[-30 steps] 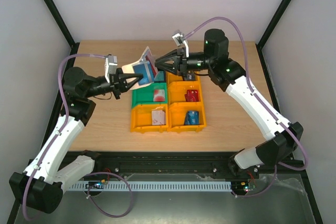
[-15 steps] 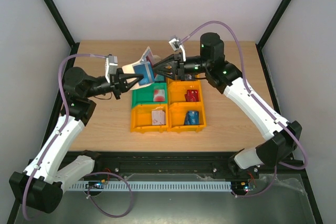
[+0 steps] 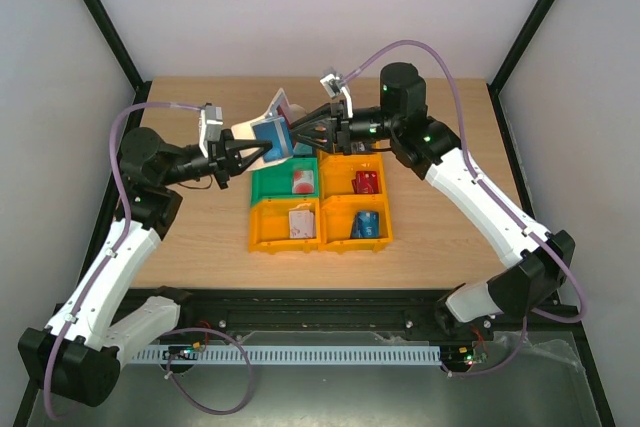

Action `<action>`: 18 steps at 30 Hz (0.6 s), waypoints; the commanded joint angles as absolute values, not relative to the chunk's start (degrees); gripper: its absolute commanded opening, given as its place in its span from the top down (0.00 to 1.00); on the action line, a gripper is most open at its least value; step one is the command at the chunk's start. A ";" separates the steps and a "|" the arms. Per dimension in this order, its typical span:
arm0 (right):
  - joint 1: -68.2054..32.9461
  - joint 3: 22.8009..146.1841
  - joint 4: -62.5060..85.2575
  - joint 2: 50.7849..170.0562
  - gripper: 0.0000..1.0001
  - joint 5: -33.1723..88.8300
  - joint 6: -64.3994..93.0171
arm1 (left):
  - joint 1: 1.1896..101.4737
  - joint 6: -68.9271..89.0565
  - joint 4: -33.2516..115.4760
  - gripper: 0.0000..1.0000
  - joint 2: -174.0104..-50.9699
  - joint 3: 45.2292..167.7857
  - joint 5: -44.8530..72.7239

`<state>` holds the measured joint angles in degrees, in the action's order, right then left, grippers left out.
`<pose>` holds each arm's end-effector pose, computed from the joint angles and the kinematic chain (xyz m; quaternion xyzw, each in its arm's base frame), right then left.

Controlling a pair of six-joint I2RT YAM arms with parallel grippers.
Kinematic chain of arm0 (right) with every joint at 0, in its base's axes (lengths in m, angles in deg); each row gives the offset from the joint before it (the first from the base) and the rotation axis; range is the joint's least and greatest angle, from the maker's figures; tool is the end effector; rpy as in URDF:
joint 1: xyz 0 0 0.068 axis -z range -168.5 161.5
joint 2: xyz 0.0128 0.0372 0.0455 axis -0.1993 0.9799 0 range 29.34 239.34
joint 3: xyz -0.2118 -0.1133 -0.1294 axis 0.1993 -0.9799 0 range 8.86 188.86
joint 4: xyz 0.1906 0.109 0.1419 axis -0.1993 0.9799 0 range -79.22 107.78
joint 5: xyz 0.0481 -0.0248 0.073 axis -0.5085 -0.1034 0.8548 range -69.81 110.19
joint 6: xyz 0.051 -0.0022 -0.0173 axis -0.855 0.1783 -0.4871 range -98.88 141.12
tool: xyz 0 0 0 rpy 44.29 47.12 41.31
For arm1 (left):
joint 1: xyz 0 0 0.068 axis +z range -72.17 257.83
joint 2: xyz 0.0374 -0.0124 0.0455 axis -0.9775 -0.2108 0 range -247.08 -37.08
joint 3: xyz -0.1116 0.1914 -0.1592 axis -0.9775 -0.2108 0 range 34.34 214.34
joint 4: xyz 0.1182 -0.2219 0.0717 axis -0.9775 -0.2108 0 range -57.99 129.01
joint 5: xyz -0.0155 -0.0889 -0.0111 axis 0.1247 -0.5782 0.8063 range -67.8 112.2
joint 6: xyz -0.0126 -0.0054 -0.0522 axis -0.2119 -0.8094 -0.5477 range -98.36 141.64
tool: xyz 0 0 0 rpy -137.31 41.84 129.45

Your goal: Take the credit cards out of the card holder

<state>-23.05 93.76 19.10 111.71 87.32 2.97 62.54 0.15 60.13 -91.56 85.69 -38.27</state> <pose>0.2403 0.2052 0.4371 -0.4550 0.5591 0.6156 0.3185 0.1863 -0.0830 0.4032 0.3793 0.5291 -0.5014 0.5699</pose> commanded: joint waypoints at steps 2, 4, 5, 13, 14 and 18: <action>-24.01 93.78 17.20 110.33 0.71 87.56 4.23 | 62.71 0.11 63.35 0.98 -91.53 85.84 -39.05; -24.01 93.89 17.27 110.37 0.71 87.40 4.24 | 62.66 0.03 63.35 0.98 -91.62 85.84 -39.13; -24.01 93.88 17.29 110.37 0.72 87.15 4.25 | 62.65 0.02 63.35 0.98 -91.63 85.78 -39.15; -24.01 93.93 19.06 109.69 0.64 89.56 6.54 | 62.65 -0.34 63.53 0.98 -91.66 85.78 -39.11; -24.01 93.88 19.47 109.45 0.65 89.36 7.05 | 62.69 -0.20 63.46 0.98 -91.64 85.76 -39.14; -24.01 93.95 19.49 109.32 0.68 88.43 7.15 | 62.68 -0.13 63.46 0.98 -91.60 85.76 -39.32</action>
